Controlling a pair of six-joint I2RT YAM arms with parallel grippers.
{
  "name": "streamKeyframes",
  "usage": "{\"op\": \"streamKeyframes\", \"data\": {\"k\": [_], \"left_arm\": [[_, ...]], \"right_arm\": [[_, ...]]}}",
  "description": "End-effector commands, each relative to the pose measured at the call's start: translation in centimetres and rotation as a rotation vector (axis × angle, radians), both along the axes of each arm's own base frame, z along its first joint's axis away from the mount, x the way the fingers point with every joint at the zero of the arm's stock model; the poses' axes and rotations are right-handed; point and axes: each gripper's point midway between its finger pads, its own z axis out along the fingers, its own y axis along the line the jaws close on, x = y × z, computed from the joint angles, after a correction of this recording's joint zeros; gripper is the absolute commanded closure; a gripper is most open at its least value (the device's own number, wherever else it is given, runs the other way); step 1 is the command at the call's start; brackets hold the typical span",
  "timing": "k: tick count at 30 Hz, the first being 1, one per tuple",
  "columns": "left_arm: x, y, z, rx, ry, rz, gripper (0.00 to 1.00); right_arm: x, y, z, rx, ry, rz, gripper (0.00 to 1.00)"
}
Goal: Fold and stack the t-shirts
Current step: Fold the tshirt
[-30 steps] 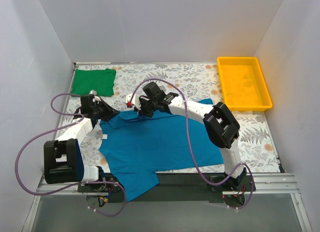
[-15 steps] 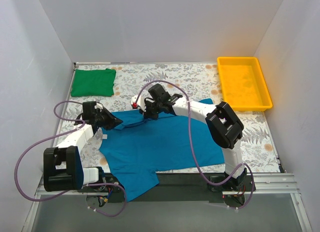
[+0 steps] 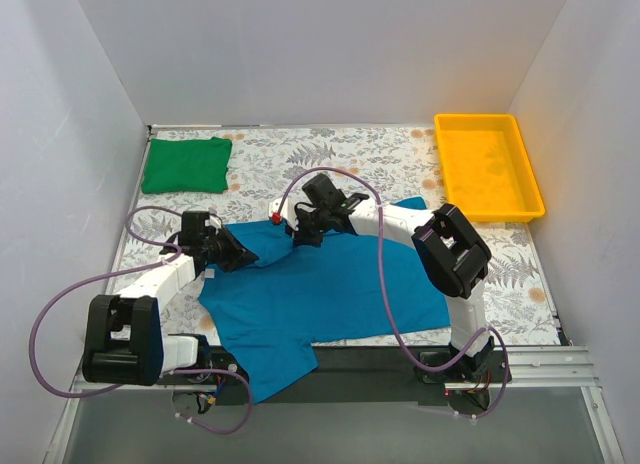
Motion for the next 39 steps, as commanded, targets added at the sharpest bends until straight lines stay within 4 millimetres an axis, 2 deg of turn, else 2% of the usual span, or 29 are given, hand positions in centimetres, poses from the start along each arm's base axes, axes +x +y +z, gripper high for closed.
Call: {"op": "streamKeyframes", "data": {"k": [1,8,16,26,31,39], "left_arm": [[-0.6,0.1,0.2,0.007,-0.001,0.016,0.99],[-1.2,0.7,-0.1,0.035,0.02,0.06,0.94],[-2.1,0.6,-0.5,0.031,0.042,0.058,0.81],[-2.0,1.4,0.4,0.075,-0.001,0.077,0.71],[-1.9,1.6,0.8,0.085,-0.019,0.085,0.67],[-1.9,1.3,0.3,0.079,-0.002,0.067,0.66]], "right_arm": [[0.1,0.6,2.5,0.068,-0.04,0.027,0.99],[0.2,0.5,1.8,0.055,-0.038,0.024,0.99],[0.3,0.4,1.4,0.05,-0.034,0.023,0.99],[0.7,-0.1,1.4,0.054,-0.027,0.013,0.99],[0.8,-0.7,1.7,0.071,-0.009,0.017,0.99],[0.4,-0.9,1.7,0.089,0.014,0.044,0.99]]}}
